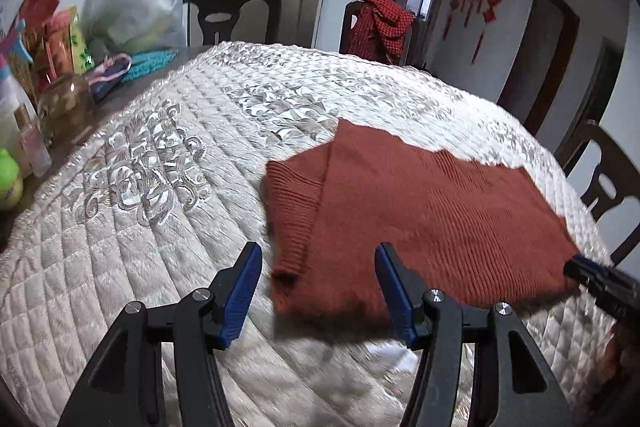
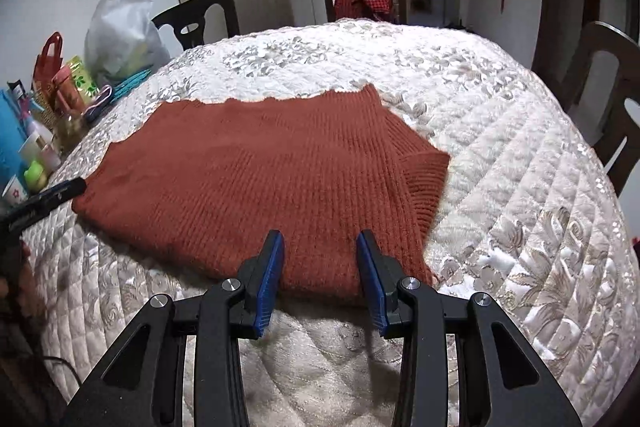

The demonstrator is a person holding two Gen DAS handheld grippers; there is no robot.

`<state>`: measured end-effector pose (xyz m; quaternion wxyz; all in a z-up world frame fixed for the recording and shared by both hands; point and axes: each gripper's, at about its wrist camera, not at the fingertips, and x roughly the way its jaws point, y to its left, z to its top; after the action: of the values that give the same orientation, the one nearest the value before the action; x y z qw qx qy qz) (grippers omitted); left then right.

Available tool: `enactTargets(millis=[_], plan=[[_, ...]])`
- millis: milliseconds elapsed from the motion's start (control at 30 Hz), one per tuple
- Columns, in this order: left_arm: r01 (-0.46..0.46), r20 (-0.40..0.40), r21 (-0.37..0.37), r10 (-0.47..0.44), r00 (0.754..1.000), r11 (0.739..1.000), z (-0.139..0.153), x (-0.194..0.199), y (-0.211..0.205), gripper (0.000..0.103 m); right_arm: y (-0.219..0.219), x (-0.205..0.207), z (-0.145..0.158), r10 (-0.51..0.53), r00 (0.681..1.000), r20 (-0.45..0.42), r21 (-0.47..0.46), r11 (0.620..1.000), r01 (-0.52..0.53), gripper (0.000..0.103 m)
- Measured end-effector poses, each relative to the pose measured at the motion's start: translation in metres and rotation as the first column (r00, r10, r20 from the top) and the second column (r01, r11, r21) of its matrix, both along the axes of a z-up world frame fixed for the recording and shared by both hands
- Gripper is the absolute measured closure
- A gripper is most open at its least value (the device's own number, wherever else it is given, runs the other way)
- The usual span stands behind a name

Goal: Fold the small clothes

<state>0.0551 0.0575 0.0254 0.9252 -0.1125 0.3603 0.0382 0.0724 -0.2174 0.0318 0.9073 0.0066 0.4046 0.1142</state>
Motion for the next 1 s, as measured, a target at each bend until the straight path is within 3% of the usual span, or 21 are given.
enactTargets(millis=[233,400,533,700,867,1000], plan=[[0.019,-0.042,-0.087,-0.023,0.999,0.996,-0.015,0.023,0.013,0.042,0.032,-0.003,0.013,0.113,0.993,0.044,0.006,0.994,-0.113,0.064],[0.029,-0.059,-0.135,-0.037,0.998,0.990,-0.020,0.036,0.014,0.042,0.072,0.002,0.014,0.240,0.969,0.057,-0.037,0.970,-0.238,0.081],[0.038,-0.059,-0.153,-0.047,0.997,0.988,-0.022,0.044,0.014,0.042,0.093,0.019,0.004,0.283,0.959,0.013,-0.028,0.959,-0.282,0.086],[0.046,-0.065,-0.131,-0.055,0.996,0.990,-0.022,0.046,0.010,0.038,0.106,0.043,-0.005,0.274,0.962,-0.019,-0.040,0.961,-0.274,0.086],[0.049,-0.092,-0.049,-0.053,0.994,0.998,-0.021,0.049,-0.001,0.036,0.110,0.067,-0.009,0.250,0.968,-0.033,-0.036,0.967,-0.251,0.086],[0.050,-0.095,-0.040,-0.054,0.994,0.998,-0.021,0.050,-0.001,0.036,0.110,0.078,-0.009,0.241,0.970,-0.040,-0.009,0.970,-0.242,0.086]])
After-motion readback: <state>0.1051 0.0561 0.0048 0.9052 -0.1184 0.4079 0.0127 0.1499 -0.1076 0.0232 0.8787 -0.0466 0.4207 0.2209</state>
